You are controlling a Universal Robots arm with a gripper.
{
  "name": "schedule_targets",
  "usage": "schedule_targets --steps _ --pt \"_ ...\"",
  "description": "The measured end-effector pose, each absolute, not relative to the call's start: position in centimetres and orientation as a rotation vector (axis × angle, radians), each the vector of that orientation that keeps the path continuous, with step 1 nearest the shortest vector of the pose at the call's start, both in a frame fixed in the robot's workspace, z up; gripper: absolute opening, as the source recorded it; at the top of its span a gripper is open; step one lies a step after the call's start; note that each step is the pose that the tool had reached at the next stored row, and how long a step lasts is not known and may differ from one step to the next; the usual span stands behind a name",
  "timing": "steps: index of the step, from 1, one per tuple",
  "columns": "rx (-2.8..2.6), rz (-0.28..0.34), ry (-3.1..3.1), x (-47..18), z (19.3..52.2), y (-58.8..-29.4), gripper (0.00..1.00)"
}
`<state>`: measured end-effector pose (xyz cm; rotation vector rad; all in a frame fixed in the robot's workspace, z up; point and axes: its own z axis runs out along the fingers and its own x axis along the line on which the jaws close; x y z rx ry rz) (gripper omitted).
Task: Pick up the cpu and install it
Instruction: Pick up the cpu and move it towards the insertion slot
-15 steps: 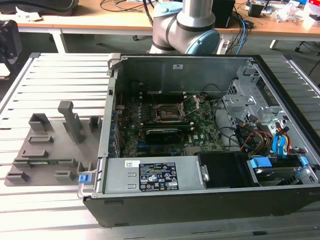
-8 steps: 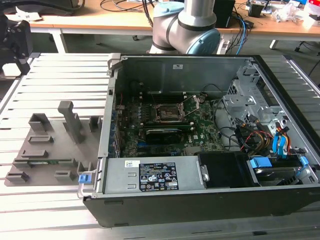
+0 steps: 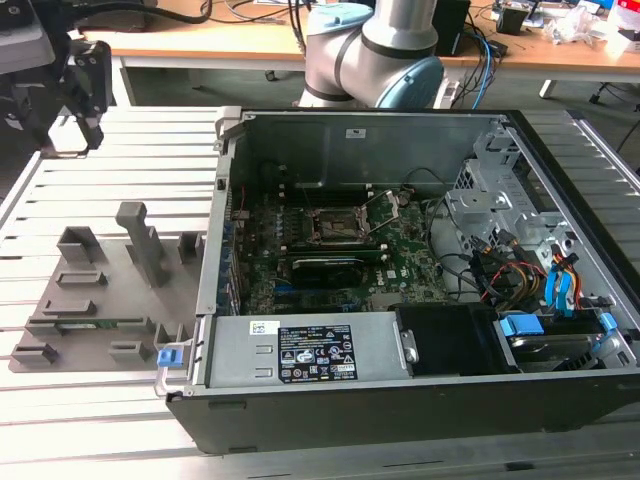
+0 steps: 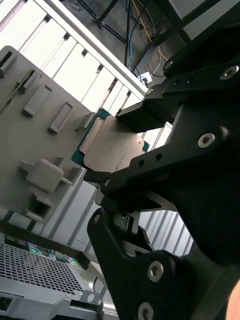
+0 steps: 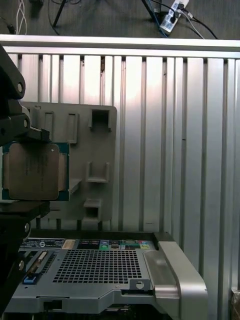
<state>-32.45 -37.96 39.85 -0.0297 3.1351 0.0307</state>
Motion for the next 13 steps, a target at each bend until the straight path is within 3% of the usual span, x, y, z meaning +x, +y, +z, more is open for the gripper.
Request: schedule_targets --steps 13 --pt "-0.03 0.03 3.135 -26.8 39.8 -37.8 0.55"
